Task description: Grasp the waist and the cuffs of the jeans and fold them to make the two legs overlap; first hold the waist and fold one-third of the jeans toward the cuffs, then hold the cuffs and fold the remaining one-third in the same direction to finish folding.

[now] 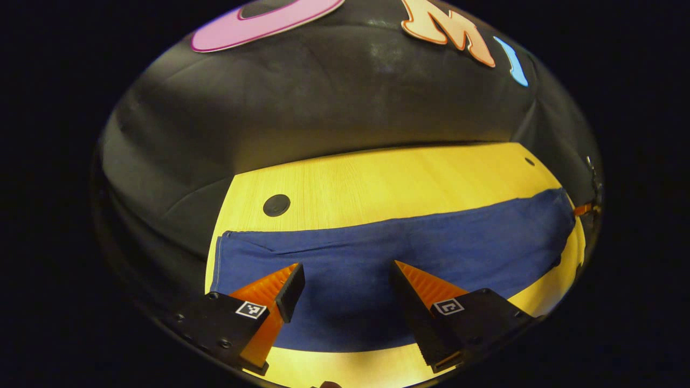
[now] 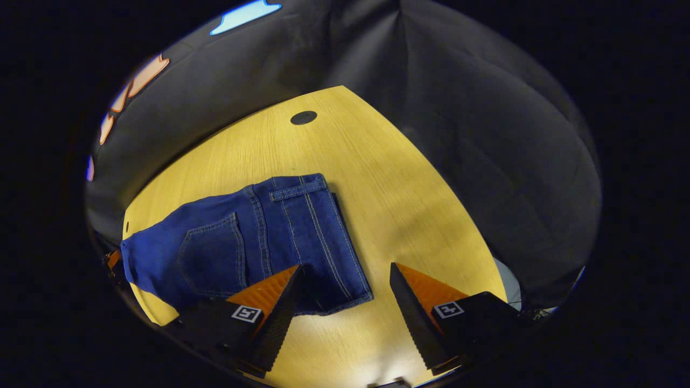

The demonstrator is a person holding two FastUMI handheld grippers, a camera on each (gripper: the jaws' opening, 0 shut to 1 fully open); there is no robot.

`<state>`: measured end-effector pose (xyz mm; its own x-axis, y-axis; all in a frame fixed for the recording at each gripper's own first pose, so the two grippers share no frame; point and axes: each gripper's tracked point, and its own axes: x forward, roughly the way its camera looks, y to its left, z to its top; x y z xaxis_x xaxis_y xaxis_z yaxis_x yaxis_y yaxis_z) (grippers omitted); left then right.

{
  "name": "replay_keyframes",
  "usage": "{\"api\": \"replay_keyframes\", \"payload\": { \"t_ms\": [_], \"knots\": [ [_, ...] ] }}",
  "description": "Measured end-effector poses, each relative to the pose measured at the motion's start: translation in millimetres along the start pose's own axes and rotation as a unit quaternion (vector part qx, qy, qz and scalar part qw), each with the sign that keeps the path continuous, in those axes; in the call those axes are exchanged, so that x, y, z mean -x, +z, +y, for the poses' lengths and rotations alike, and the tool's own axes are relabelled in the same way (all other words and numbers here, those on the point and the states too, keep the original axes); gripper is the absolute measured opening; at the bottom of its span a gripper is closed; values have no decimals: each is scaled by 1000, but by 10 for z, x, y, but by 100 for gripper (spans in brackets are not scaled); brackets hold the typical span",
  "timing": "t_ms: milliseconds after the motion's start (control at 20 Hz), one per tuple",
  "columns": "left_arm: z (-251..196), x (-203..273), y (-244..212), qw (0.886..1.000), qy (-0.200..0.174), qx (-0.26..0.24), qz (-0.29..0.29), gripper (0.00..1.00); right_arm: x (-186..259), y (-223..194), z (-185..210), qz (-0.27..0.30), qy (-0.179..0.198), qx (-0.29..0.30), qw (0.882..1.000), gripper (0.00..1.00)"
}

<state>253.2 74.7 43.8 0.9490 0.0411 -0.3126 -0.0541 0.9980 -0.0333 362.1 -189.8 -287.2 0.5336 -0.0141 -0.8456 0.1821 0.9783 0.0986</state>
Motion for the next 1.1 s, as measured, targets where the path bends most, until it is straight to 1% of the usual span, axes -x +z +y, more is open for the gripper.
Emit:
{"api": "replay_keyframes", "payload": {
  "t_ms": [150, 200, 250, 350, 400, 450, 500, 550, 650, 700, 750, 800, 850, 900, 950, 1000, 1050, 1100],
  "knots": [
    [-27, 167, -81, 1000, 11, 15, -8, 96, -43, -42, 43, 5, 15, 2, 1000, 99],
    [-23, 227, -113, 1000, 14, 17, -9, 96, -50, -54, 56, 6, 18, 4, 1000, 96],
    [-26, 279, -156, 1000, 19, 18, -8, 96, -66, -70, 64, 8, 21, 7, 1000, 99],
    [-47, 382, -185, 999, 29, 24, -10, 96, -94, -97, 88, 12, 24, 11, 1000, 99],
    [-53, 436, -189, 999, 32, 30, -12, 96, -117, -112, 92, 15, 24, 17, 999, 96],
    [-46, 486, -217, 999, 35, 35, -13, 96, -120, -125, 103, 17, 25, 20, 999, 96],
    [-35, 532, -251, 998, 38, 40, -14, 96, -140, -103, 125, 12, 28, 22, 999, 99],
    [-29, 589, -260, 998, 42, 42, -16, 96, -117, -130, 124, 14, 29, 26, 999, 93],
    [-7, 673, -308, 998, 50, 43, -17, 96, -148, -120, 142, 9, 29, 31, 999, 89],
    [-10, 692, -325, 997, 54, 44, -16, 96, -153, -121, 150, 4, 30, 30, 999, 86],
    [-11, 707, -348, 997, 55, 46, -15, 96, -141, -141, 195, 4, 36, 17, 999, 85],
    [-9, 720, -376, 997, 57, 50, -15, 96, -142, -154, 274, 5, 48, 1, 999, 71],
    [2, 729, -443, 997, 56, 55, -12, 96, -138, -131, 265, -1, 48, -4, 999, 58],
    [-2, 742, -497, 997, 55, 59, -8, 96, -160, -171, 278, 10, 50, -5, 999, 55],
    [-20, 744, -548, 997, 52, 62, -4, 96, -172, -144, 275, 5, 45, -9, 999, 47],
    [-45, 758, -578, 997, 50, 64, -2, 96, -166, -168, 285, 10, 39, -9, 999, 46],
    [-76, 764, -586, 997, 45, 65, -3, 96, -172, -160, 291, 3, 35, -3, 999, 39],
    [-112, 762, -574, 997, 38, 65, -6, 96, -167, -168, 269, 0, 32, 1, 1000, 39]
  ]
}}
